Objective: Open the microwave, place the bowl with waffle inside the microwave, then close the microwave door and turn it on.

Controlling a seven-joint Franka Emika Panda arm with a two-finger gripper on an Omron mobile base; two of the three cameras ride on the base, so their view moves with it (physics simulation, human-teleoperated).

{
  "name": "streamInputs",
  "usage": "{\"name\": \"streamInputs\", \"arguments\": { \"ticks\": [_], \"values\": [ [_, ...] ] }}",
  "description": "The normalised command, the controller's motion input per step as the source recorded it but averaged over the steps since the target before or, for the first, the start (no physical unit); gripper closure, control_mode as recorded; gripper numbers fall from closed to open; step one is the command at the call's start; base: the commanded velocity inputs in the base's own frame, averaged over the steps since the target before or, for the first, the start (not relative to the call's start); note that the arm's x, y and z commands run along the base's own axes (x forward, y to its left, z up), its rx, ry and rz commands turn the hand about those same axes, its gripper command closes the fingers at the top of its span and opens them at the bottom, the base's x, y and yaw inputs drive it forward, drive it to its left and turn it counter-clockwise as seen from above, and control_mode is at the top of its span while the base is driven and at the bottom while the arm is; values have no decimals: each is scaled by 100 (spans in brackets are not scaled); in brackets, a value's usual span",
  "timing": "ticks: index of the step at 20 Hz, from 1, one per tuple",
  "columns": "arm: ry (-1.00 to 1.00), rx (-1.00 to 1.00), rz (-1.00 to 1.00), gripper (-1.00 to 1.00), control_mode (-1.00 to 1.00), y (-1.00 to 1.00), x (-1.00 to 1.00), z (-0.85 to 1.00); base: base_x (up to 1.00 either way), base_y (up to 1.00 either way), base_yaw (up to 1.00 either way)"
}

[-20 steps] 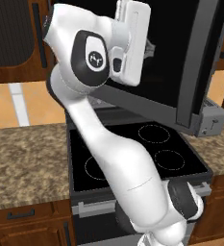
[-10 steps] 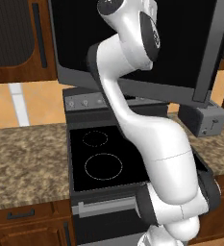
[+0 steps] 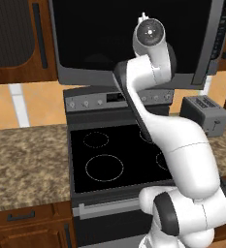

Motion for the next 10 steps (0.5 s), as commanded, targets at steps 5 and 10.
{"name": "streamInputs", "arguments": {
  "ticks": [5,10],
  "values": [
    [-1,0,30,100,-100,-12,100,-36,0,0,0],
    [7,0,20,100,-100,-14,100,-5,0,0,0]
  ]
}}
